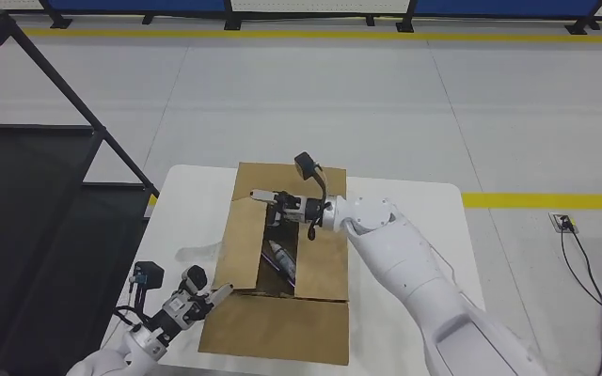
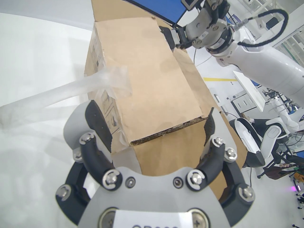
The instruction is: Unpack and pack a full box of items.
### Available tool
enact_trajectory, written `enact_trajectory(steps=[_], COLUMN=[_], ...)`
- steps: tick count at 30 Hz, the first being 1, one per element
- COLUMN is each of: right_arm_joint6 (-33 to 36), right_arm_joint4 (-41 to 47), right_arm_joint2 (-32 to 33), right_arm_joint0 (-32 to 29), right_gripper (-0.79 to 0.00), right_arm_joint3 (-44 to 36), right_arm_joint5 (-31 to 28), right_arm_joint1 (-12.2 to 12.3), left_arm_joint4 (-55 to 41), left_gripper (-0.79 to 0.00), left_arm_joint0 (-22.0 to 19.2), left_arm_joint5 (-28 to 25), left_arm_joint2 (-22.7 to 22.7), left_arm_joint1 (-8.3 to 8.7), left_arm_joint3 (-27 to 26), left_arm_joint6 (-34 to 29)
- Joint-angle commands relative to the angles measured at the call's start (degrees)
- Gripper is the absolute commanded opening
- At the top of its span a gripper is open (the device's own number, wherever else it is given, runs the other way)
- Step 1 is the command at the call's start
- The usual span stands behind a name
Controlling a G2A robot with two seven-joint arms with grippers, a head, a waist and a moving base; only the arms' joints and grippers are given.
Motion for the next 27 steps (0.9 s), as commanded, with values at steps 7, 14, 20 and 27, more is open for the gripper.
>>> enact_trajectory(steps=[7,14,20,27], right_arm_joint6=[0.6,1.1,2.2,3.5], right_arm_joint4=[3.7,5.3,6.4,6.7], right_arm_joint2=[0.6,0.2,0.0,0.1], right_arm_joint0=[1.5,2.9,3.5,4.0], right_gripper=[0.0,0.0,0.0,0.0], right_arm_joint3=[0.3,1.8,3.3,5.3], right_arm_joint5=[1.0,1.0,-0.1,-1.5], right_arm_joint1=[-1.8,-3.9,-5.5,-6.7], left_arm_joint4=[2.4,3.9,2.3,-0.8], left_gripper=[0.0,0.0,0.0,0.0], left_arm_joint0=[0.7,0.2,-0.3,-0.2], left_arm_joint5=[-0.7,2.1,6.2,8.0], left_arm_joint2=[0.3,1.6,2.2,0.9], left_arm_joint1=[0.11,-0.08,-0.44,-0.56], left_arm_joint3=[-0.3,-0.8,-0.9,-1.1], left_arm_joint6=[0.1,1.5,4.0,4.7])
